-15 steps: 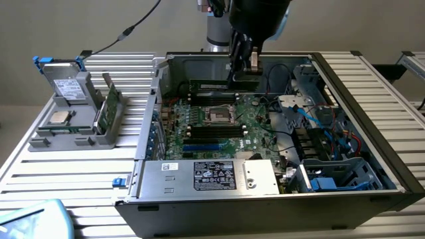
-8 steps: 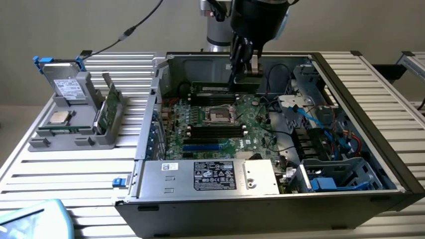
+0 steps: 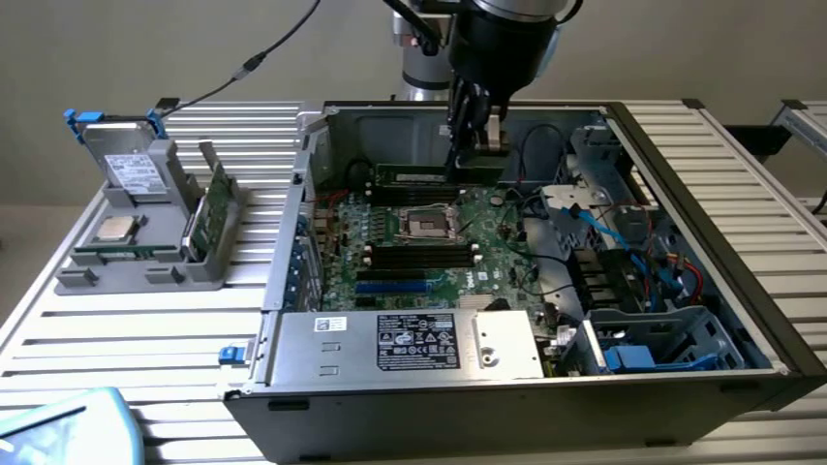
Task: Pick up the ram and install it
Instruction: 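Pick up the ram and move it above insertion slot, then insert the ram into the slot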
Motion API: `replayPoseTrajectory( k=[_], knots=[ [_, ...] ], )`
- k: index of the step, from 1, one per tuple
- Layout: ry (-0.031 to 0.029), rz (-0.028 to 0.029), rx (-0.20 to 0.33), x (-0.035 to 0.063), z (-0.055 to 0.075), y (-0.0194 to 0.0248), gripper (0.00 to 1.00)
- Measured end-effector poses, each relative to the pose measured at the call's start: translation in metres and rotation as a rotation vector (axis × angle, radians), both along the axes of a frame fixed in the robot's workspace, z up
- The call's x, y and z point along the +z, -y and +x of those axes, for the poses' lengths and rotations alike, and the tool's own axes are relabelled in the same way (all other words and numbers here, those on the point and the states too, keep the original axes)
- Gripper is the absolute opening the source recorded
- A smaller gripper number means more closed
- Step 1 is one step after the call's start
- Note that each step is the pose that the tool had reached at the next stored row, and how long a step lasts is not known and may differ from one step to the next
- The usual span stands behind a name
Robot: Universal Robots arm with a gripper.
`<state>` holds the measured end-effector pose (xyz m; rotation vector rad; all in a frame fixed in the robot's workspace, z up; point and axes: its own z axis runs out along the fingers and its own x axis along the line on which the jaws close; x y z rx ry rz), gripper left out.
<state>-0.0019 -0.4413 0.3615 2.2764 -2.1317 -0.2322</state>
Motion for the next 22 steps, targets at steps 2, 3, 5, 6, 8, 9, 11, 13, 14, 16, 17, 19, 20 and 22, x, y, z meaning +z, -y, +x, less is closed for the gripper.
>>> replayPoseTrajectory(
  k=[2, 3, 5, 6, 8, 9, 11, 13, 14, 16, 17, 19, 20, 22],
  knots=[
    [0.0034, 0.0000, 0.000, -0.0017, 0.0000, -0.0021, 0.13],
    [0.0053, 0.0000, -0.001, -0.0025, 0.0000, -0.0032, 0.13],
    [0.0086, -0.0001, -0.002, -0.0042, 0.0000, -0.0050, 0.13],
    [0.0102, 0.0001, -0.003, -0.0053, 0.0000, -0.0055, 0.13],
    [0.0135, -0.0001, -0.006, -0.0072, -0.0001, -0.0062, 0.13],
    [0.0152, -0.0003, -0.007, -0.0079, -0.0002, -0.0066, 0.13],
    [0.0154, -0.0003, -0.007, -0.0080, -0.0001, -0.0066, 0.13],
    [0.0154, -0.0003, -0.007, -0.0080, -0.0002, -0.0067, 0.13],
    [0.0154, -0.0003, -0.007, -0.0080, -0.0002, -0.0067, 0.13],
    [0.0154, -0.0003, -0.007, -0.0080, -0.0002, -0.0067, 0.13],
    [0.0154, -0.0004, -0.007, -0.0080, -0.0002, -0.0067, 0.13],
    [0.0153, -0.0004, -0.007, -0.0080, -0.0002, -0.0066, 0.13],
    [0.0154, -0.0003, -0.007, -0.0080, -0.0002, -0.0067, 0.13],
    [0.0154, -0.0003, -0.007, -0.0080, -0.0002, -0.0067, 0.13]
  ],
)
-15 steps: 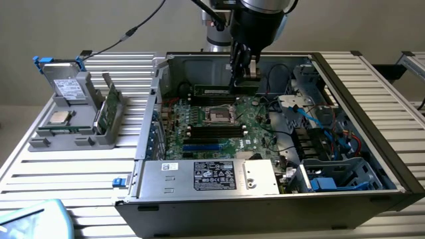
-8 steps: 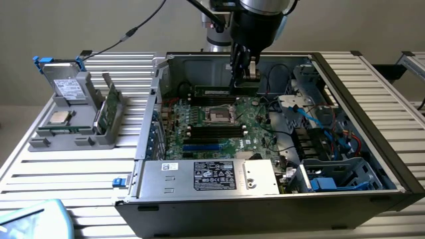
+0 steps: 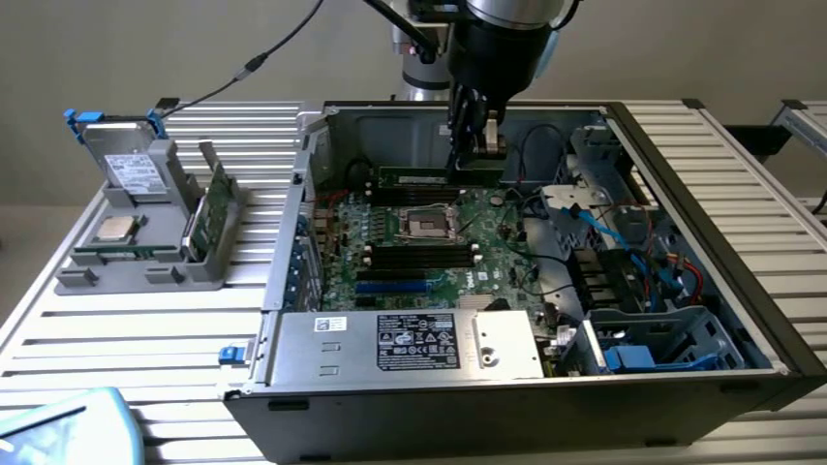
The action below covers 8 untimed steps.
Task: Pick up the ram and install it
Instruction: 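Insert the ram into the slot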
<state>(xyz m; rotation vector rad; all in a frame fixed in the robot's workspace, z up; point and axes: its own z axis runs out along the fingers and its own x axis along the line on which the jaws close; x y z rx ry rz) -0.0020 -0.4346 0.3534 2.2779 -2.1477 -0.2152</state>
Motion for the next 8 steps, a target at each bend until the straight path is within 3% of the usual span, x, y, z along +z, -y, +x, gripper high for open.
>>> replayPoseTrajectory(
  k=[3, 8],
  knots=[
    [0.0001, -0.0002, -0.001, -0.0021, 0.000, -0.0011, 0.13],
    [0.0001, -0.0002, -0.001, -0.0111, -0.002, -0.0086, 0.13]
  ],
)
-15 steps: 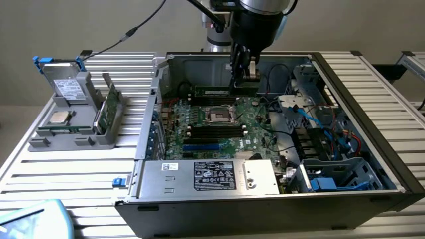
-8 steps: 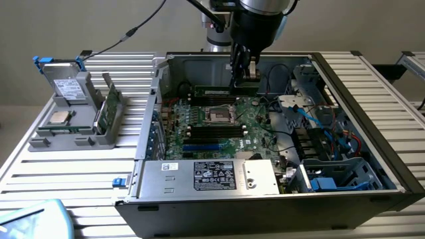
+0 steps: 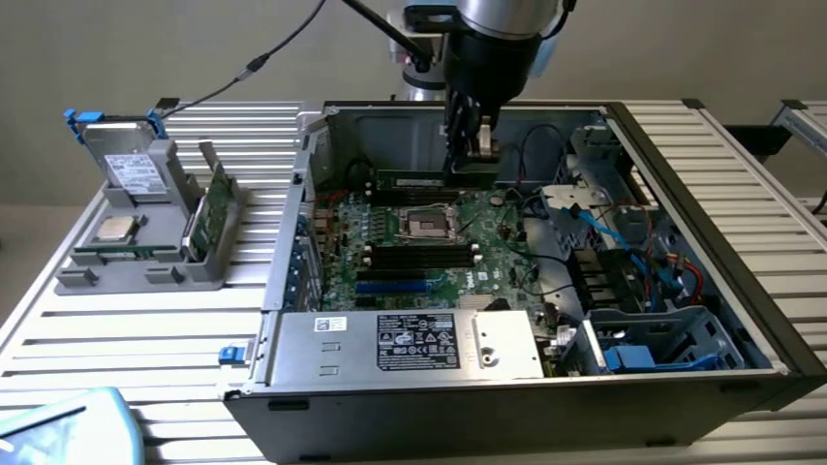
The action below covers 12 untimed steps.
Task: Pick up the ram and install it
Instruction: 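Insert the ram into the slot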
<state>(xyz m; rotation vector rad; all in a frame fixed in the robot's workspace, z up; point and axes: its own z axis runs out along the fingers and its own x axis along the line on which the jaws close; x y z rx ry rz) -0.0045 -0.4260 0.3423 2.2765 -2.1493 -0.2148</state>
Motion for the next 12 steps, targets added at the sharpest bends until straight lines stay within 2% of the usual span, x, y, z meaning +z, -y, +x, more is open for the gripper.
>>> replayPoseTrajectory(
  k=[4, 7, 10, 12],
  knots=[
    [0.0001, -0.0005, -0.001, -0.0073, -0.004, -0.0034, 0.13],
    [0.0000, -0.0006, -0.001, -0.0128, -0.004, -0.0036, 0.13],
    [-0.0001, -0.0006, -0.002, -0.0182, -0.005, -0.0016, 0.13],
    [0.0000, -0.0006, -0.002, -0.0219, -0.005, 0.0021, 0.13]
  ],
)
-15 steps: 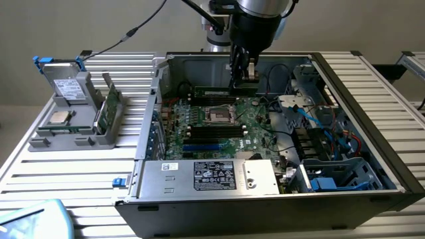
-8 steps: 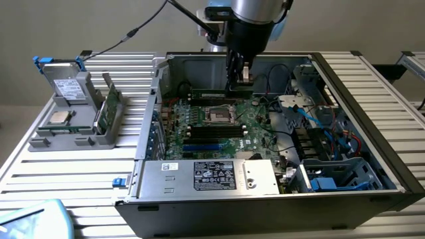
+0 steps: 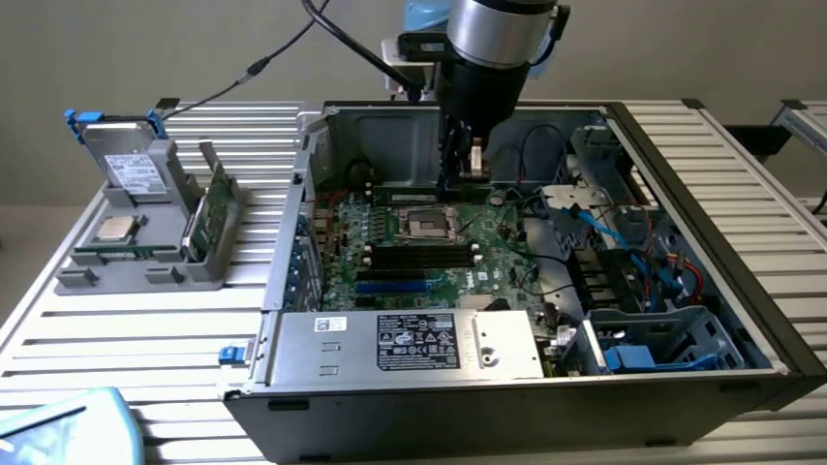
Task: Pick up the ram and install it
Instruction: 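Insert the ram into the slot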
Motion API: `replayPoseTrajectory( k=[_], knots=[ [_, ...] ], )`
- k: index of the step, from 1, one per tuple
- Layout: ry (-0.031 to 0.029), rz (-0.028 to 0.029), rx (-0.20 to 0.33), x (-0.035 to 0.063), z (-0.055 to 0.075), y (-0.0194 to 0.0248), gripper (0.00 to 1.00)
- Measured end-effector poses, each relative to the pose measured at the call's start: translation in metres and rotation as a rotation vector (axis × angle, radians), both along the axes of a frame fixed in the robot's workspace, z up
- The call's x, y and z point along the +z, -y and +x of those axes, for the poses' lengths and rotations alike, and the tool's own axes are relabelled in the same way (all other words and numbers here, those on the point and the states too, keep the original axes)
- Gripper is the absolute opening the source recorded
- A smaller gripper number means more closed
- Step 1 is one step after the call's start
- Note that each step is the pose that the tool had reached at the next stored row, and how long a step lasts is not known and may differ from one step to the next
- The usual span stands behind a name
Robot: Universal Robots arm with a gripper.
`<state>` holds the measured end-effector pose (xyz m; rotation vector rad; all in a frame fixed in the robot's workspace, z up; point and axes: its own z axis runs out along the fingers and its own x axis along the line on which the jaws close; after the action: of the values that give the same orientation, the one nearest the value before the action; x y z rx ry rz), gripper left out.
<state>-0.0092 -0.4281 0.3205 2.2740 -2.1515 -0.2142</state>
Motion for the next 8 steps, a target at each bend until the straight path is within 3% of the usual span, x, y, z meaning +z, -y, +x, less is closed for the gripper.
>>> replayPoseTrajectory(
  k=[6, 8],
  knots=[
    [0.0000, 0.0001, 0.000, -0.0110, 0.000, 0.0136, 0.13],
    [0.0002, 0.0005, 0.000, -0.0147, -0.001, 0.0150, 0.13]
  ],
)
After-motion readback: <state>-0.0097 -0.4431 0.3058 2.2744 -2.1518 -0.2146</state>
